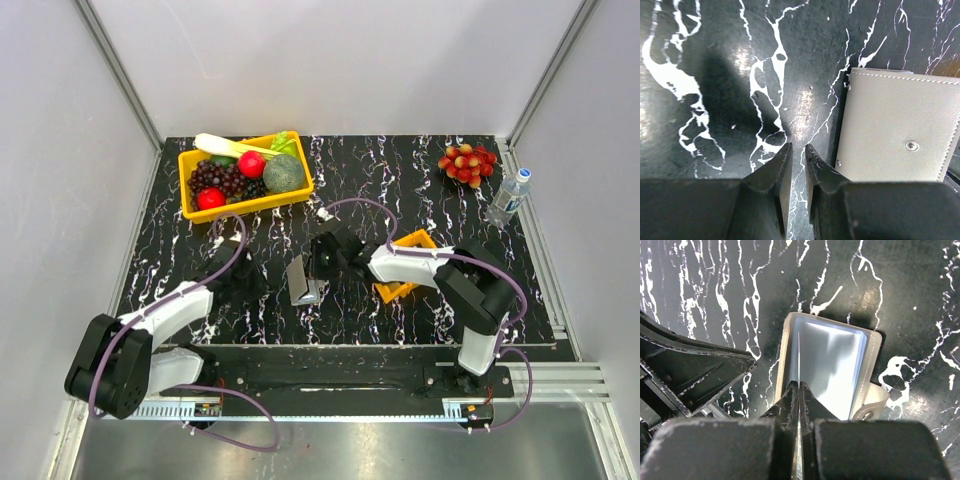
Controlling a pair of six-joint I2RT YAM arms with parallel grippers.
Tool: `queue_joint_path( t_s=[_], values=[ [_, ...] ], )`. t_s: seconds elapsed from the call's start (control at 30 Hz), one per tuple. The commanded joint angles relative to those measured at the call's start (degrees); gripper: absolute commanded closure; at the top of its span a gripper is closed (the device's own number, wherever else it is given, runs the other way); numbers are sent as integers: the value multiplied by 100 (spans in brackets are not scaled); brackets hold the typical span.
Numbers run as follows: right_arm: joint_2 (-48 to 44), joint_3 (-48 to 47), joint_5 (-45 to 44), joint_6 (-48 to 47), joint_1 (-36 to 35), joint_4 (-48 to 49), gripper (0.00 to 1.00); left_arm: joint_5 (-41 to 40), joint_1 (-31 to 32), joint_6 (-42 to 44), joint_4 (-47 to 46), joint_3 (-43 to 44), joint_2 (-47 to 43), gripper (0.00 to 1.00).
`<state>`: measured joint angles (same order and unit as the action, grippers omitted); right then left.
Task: Put the credit cards into the card holder
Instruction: Open the card holder at the center of the board.
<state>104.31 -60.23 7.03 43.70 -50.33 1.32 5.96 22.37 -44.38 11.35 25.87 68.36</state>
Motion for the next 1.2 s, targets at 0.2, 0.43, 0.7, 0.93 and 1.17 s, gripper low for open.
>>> queue_joint_path(
  t_s=[0.2, 0.43, 0.7, 0.93, 1.17],
  values=[
    [-359, -463, -149, -222, -258, -88, 100, 151, -286, 0, 25, 112, -271, 77],
    [-473, -534, -176, -239, -346, -88, 100, 221, -330, -124, -115, 32, -358, 71],
    [-464, -587, 62, -195, -417, -36, 100, 362, -347, -167, -309, -11, -24, 72],
    [-368, -578, 387, -108, -504, 254, 100, 257, -382, -150, -204, -12, 151, 84],
    [-175, -727, 528, -125, -557, 158, 100, 301, -382, -176, -379, -231, 336, 100]
  ],
)
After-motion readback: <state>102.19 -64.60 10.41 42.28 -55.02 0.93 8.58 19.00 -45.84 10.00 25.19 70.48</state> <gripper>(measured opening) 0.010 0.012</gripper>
